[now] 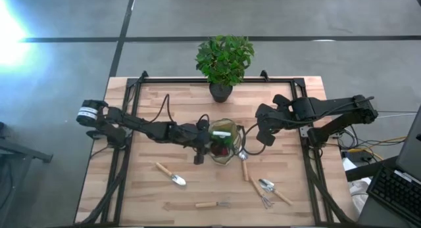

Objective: Pick & Place Garden tools in Gardening bag
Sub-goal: Put the red gloves into the gardening bag, then put the left brown trowel into the side pocket of the gardening bag

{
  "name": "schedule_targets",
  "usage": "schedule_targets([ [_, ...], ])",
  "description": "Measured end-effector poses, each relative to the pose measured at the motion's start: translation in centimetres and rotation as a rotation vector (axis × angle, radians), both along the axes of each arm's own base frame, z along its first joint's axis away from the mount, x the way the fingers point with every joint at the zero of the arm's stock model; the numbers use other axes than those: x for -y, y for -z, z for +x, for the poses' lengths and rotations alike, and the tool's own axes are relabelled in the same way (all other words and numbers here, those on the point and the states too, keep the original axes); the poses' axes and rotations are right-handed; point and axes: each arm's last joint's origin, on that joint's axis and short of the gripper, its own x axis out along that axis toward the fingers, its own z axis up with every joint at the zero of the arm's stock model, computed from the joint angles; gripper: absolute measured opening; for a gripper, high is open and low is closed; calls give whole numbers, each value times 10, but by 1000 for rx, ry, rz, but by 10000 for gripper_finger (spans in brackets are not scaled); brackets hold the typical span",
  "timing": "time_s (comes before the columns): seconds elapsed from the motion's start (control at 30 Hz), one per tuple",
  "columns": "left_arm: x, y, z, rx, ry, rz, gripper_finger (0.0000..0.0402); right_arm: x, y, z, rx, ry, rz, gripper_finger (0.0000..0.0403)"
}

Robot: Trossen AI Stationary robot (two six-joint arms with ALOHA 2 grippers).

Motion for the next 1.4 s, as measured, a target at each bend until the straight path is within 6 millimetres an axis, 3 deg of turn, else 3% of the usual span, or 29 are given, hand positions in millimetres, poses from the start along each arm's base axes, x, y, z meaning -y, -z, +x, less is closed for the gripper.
schedule_targets([
  [0.23,0,-6,0,19,0,-2,241,0,0,0,0,0,0,8],
  [0.43,-1,-26,-10,70,0,-7,252,0,0,0,-1,0,0,8],
  [0.7,-4,-58,-38,84,0,-8,252,0,0,0,-2,0,0,8],
  [0.93,-6,-73,-68,7,-10,-25,252,0,0,0,-3,0,0,8],
  [1.13,-7,-74,-91,-108,0,-52,252,0,0,0,-3,0,0,8],
  [1.4,1,-50,-122,-495,23,-93,252,0,0,0,-3,0,0,8],
])
